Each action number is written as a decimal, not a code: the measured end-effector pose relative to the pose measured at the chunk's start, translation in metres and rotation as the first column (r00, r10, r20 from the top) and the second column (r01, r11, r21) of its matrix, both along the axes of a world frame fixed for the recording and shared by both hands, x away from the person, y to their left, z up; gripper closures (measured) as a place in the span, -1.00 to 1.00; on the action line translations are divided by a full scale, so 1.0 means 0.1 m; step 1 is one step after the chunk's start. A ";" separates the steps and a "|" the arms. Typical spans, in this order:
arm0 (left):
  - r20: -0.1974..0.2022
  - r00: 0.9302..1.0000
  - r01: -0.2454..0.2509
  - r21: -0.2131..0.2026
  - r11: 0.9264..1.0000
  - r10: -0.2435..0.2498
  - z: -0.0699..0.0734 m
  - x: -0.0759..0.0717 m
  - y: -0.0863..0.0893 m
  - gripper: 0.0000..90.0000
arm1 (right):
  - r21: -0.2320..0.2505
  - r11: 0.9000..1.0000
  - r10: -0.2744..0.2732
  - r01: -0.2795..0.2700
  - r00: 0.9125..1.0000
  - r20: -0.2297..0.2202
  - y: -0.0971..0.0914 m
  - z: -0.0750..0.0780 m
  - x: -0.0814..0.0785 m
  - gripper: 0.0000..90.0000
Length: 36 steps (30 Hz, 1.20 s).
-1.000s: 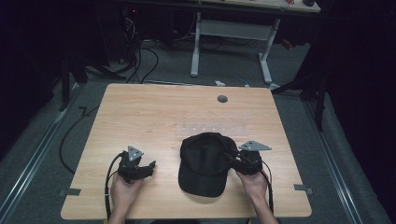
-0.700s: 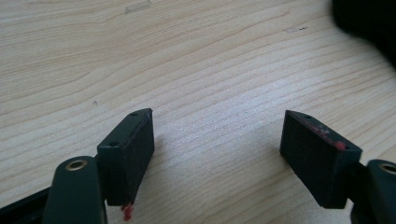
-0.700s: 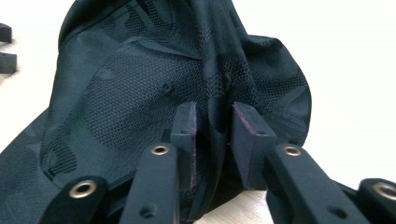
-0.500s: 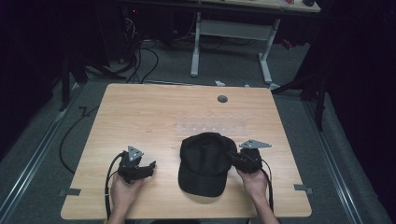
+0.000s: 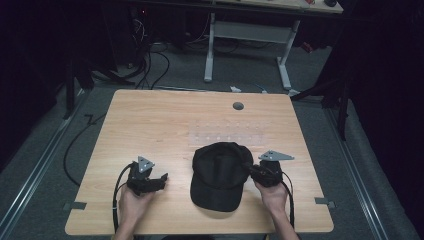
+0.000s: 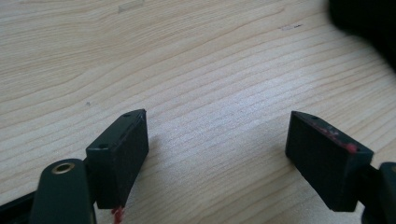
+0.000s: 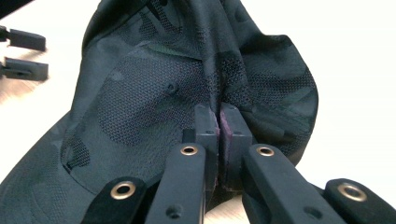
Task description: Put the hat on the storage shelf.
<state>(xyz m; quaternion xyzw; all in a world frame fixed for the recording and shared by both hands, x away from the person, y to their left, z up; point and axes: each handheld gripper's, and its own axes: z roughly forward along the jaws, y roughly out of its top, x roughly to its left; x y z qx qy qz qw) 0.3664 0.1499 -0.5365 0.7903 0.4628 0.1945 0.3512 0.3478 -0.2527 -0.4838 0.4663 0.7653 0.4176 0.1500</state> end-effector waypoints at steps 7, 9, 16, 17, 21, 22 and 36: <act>-0.014 1.000 0.019 -0.015 1.000 -0.019 0.01 0.00 0.00 -0.55 | 0.029 0.999 0.029 -0.030 0.999 0.036 -0.03 0.09 -0.06 0.96; -0.026 0.999 0.031 -0.026 0.999 -0.032 0.02 0.00 0.00 -0.55 | 0.042 0.998 0.038 -0.040 0.998 0.048 -0.04 0.12 -0.07 0.96; -0.044 0.996 0.074 -0.058 0.996 -0.077 0.03 -0.03 -0.03 -0.60 | 0.058 0.996 0.065 -0.069 0.995 0.075 -0.03 0.21 -0.10 0.96; -0.045 0.994 0.096 -0.066 0.993 -0.099 0.04 -0.04 -0.05 -0.60 | 0.064 0.995 0.072 -0.078 0.994 0.088 -0.03 0.24 -0.11 0.96; -0.041 0.991 0.124 -0.083 0.989 -0.128 0.09 -0.06 -0.08 -0.61 | 0.082 0.993 0.080 -0.088 0.992 0.098 -0.04 0.28 -0.11 0.96; -0.039 0.990 0.133 -0.094 0.987 -0.137 0.11 -0.07 -0.09 -0.61 | 0.084 0.992 0.083 -0.091 0.991 0.104 -0.04 0.30 -0.11 0.96; -0.035 0.953 0.288 -0.194 0.938 -0.300 0.36 -0.13 -0.27 -0.64 | 0.111 0.984 0.120 -0.140 0.978 0.168 -0.06 0.49 -0.12 0.96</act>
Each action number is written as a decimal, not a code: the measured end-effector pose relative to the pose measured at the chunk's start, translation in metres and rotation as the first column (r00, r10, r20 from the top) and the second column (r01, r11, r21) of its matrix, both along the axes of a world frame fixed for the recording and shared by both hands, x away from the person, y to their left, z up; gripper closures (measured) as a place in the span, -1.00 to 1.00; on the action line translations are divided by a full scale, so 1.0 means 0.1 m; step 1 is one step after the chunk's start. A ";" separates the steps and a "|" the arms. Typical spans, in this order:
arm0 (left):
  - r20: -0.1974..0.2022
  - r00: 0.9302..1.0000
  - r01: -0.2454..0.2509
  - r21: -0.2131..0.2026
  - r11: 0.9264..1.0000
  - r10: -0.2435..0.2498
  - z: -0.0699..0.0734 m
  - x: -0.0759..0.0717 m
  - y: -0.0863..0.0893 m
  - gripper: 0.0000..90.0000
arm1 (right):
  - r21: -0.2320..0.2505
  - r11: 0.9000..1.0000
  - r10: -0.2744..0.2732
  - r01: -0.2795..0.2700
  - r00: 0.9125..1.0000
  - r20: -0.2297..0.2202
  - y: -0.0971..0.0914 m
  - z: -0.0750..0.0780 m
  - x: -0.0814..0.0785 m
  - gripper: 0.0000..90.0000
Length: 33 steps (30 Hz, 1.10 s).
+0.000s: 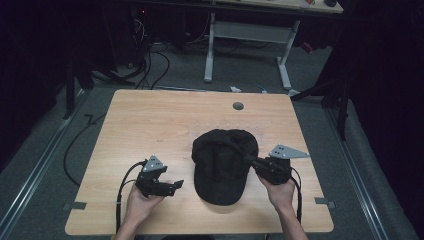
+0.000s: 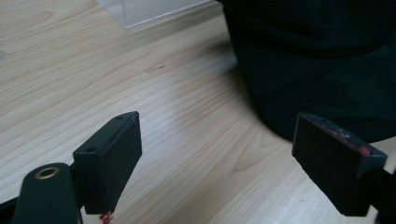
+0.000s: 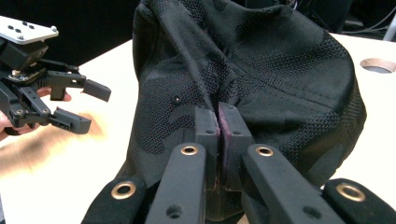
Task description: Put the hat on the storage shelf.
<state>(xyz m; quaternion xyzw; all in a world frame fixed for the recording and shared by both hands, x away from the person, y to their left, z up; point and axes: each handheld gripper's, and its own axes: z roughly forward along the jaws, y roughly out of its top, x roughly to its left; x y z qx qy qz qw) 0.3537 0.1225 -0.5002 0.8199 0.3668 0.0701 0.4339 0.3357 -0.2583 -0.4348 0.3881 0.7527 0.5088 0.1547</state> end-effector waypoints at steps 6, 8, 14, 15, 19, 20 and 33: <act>-0.023 0.999 0.043 -0.009 0.999 -0.044 0.04 0.04 -0.08 -0.64 | 0.027 0.999 0.026 -0.026 1.000 0.018 0.01 0.06 0.00 0.96; -0.025 0.998 0.050 -0.006 0.999 -0.050 0.04 0.04 -0.09 -0.65 | 0.035 0.999 0.036 -0.037 0.999 0.022 0.02 0.06 0.01 0.97; -0.051 0.995 0.086 -0.031 0.996 -0.088 0.06 0.09 -0.14 -0.65 | 0.037 0.997 0.061 -0.063 0.998 0.035 0.05 0.09 0.01 0.96; -0.051 0.995 0.086 -0.031 0.996 -0.088 0.06 0.09 -0.14 -0.66 | 0.037 0.997 0.061 -0.063 0.998 0.035 0.05 0.09 0.01 0.96; -0.063 0.992 0.111 -0.044 0.993 -0.113 0.07 0.13 -0.17 -0.66 | 0.042 0.996 0.078 -0.079 0.996 0.042 0.07 0.11 0.02 0.96; -0.069 0.990 0.120 -0.054 0.991 -0.123 0.07 0.15 -0.19 -0.66 | 0.042 0.995 0.086 -0.088 0.995 0.042 0.09 0.11 0.02 0.96; -0.103 0.968 0.220 -0.093 0.971 -0.229 0.12 0.23 -0.30 -0.51 | 0.076 0.988 0.133 -0.138 0.989 0.060 0.08 0.14 0.02 0.96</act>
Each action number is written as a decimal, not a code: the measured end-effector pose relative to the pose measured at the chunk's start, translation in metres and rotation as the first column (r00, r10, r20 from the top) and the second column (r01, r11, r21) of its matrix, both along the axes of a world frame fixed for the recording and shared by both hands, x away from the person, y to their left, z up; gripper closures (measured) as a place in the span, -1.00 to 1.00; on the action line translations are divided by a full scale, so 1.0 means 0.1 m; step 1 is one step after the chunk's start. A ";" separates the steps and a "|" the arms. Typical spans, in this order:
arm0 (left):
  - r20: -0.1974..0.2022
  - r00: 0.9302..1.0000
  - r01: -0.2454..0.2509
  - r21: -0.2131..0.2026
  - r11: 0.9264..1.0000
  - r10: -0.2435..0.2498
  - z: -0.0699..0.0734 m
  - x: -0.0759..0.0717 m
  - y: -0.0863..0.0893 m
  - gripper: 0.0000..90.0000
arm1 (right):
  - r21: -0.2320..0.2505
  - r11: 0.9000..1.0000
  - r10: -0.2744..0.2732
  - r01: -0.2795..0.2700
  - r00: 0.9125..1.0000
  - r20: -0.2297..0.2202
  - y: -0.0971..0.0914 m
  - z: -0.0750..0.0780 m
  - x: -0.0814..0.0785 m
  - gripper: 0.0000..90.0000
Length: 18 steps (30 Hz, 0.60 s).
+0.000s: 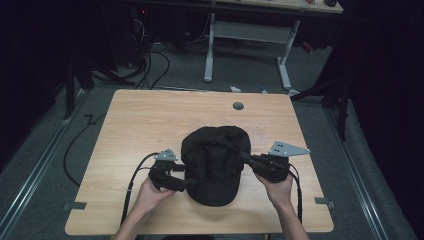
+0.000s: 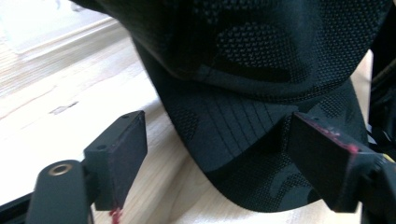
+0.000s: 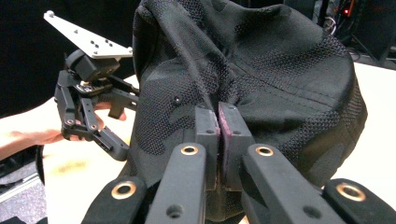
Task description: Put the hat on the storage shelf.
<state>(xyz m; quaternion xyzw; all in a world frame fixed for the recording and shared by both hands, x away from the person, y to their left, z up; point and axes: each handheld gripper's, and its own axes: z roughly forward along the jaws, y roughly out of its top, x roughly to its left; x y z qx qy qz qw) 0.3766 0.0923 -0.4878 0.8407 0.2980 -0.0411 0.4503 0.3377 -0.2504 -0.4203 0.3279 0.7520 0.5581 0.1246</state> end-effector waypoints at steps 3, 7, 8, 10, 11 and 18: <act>-0.002 1.000 0.017 -0.004 1.000 -0.017 0.01 0.00 -0.01 -0.46 | 0.001 1.000 0.007 -0.007 1.000 0.004 0.00 0.00 0.00 0.96; -0.002 0.999 0.034 -0.011 0.999 -0.034 0.05 0.00 -0.02 -0.30 | -0.010 1.000 0.011 -0.010 1.000 0.016 0.02 0.00 0.02 0.96; -0.001 0.999 0.035 -0.013 0.999 -0.035 0.06 -0.01 -0.01 -0.25 | -0.008 1.000 0.006 -0.006 1.000 0.018 0.01 0.00 0.03 0.96; 0.009 0.999 0.035 -0.014 0.999 -0.035 0.08 -0.02 0.01 -0.16 | -0.014 1.000 -0.004 0.004 1.000 0.026 0.01 0.00 0.03 0.96; 0.012 0.999 0.036 -0.015 0.999 -0.036 0.09 -0.03 0.02 -0.12 | -0.022 1.000 -0.010 0.011 1.000 0.029 0.01 0.00 0.03 0.96; 0.022 0.999 0.026 -0.028 0.999 -0.025 0.13 -0.07 0.08 0.10 | -0.056 0.998 -0.030 0.034 0.998 0.064 0.05 0.00 0.06 0.96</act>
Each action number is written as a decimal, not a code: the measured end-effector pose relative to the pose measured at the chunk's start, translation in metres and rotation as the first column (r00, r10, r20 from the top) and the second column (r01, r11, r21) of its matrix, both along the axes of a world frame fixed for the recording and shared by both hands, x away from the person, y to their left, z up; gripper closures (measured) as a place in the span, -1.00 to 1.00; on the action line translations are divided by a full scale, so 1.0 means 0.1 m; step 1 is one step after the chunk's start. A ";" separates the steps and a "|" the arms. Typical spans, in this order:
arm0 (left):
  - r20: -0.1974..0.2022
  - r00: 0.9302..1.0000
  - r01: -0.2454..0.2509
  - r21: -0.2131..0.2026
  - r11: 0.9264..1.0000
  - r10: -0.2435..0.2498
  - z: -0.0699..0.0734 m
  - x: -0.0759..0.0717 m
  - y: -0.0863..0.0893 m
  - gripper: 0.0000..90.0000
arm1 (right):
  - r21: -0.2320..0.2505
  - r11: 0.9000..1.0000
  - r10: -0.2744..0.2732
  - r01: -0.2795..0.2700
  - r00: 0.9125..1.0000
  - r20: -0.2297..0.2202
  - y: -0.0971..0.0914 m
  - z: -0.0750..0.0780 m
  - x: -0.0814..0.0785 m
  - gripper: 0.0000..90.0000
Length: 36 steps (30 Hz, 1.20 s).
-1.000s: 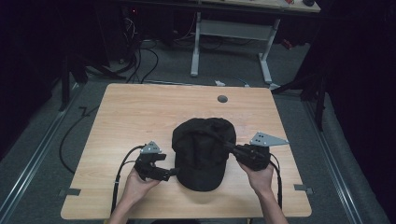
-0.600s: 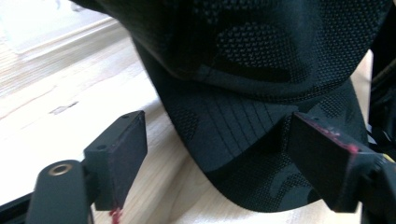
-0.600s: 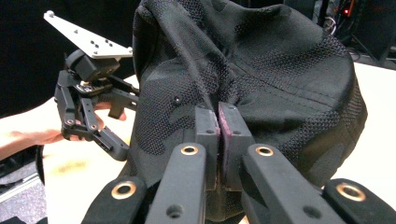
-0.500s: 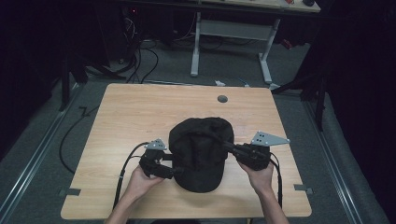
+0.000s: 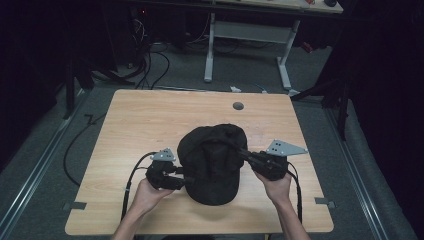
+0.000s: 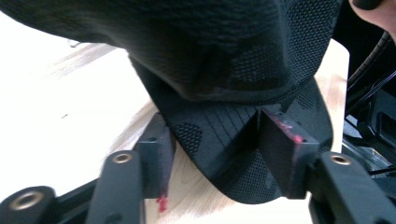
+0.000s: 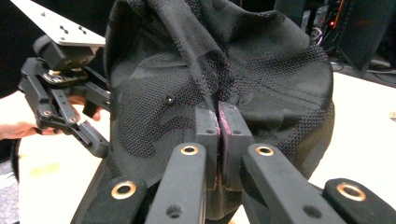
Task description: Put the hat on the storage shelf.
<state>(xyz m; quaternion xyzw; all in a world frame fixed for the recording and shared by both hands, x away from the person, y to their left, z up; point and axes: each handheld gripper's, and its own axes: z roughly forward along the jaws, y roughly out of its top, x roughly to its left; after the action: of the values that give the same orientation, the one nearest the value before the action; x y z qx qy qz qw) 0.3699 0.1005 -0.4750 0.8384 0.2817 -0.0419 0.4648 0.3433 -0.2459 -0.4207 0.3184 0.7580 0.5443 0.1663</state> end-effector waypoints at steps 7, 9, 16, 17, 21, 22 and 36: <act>-0.021 1.000 0.013 -0.023 1.000 -0.014 0.00 -0.02 0.11 0.41 | -0.038 0.999 -0.009 0.010 1.000 0.021 0.09 0.02 0.03 0.96; -0.031 0.999 0.040 -0.039 0.998 -0.041 0.00 -0.04 0.13 0.48 | -0.040 0.999 -0.012 0.013 1.000 0.028 0.09 0.02 0.03 0.95; -0.049 0.995 0.084 -0.079 0.993 -0.088 0.02 -0.12 0.17 0.69 | -0.025 1.000 -0.015 0.016 1.000 0.021 0.09 0.01 0.07 0.93; -0.050 0.994 0.093 -0.090 0.992 -0.098 0.04 -0.13 0.17 0.75 | -0.017 1.000 -0.019 0.020 1.000 0.022 0.09 0.01 0.07 0.92; -0.045 0.988 0.142 -0.129 0.981 -0.149 0.11 -0.19 0.17 0.88 | 0.015 0.999 -0.030 0.030 0.999 0.016 0.07 0.01 0.09 0.86; -0.045 0.988 0.142 -0.129 0.981 -0.149 0.11 -0.19 0.17 0.90 | 0.015 0.999 -0.030 0.030 0.999 0.016 0.07 0.01 0.09 0.86; 0.035 0.988 0.156 -0.175 0.972 -0.152 0.24 -0.29 0.23 0.93 | 0.010 0.994 -0.112 0.112 0.994 -0.010 0.02 -0.05 0.08 0.10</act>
<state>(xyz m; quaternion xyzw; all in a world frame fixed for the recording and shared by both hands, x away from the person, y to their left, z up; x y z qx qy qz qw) 0.3406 0.1230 -0.4511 0.8133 0.2059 -0.0939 0.5360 0.3518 -0.2434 -0.4253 0.3640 0.7369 0.5365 0.1915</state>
